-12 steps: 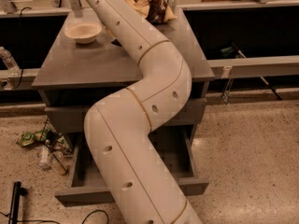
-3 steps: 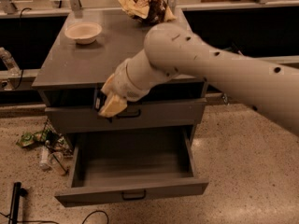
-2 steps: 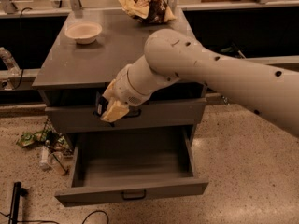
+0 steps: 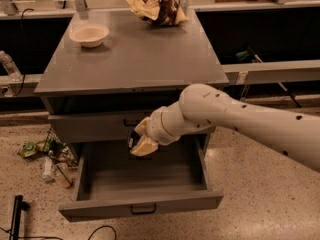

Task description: Place rxbar blueberry into middle drawer

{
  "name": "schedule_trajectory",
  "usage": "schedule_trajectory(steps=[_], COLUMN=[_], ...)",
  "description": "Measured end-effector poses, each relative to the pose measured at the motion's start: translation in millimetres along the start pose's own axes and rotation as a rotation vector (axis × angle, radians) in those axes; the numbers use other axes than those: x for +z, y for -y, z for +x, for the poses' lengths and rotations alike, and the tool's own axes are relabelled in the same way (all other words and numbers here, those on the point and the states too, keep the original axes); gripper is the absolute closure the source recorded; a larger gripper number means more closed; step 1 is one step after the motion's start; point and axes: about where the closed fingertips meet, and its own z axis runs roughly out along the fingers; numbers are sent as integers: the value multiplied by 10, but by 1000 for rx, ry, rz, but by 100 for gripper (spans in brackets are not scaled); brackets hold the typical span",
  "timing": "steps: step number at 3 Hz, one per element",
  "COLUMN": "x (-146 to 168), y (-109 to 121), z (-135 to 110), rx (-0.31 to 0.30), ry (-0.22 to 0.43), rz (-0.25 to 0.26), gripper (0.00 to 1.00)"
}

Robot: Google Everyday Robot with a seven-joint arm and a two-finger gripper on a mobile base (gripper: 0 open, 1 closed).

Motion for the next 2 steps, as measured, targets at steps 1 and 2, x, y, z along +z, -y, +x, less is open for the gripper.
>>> schedule_trajectory(steps=[1, 2], x=[252, 252], y=[-55, -55], z=[647, 647], rx=[-3, -3], ry=[-40, -40], rz=[8, 8], gripper=[100, 100])
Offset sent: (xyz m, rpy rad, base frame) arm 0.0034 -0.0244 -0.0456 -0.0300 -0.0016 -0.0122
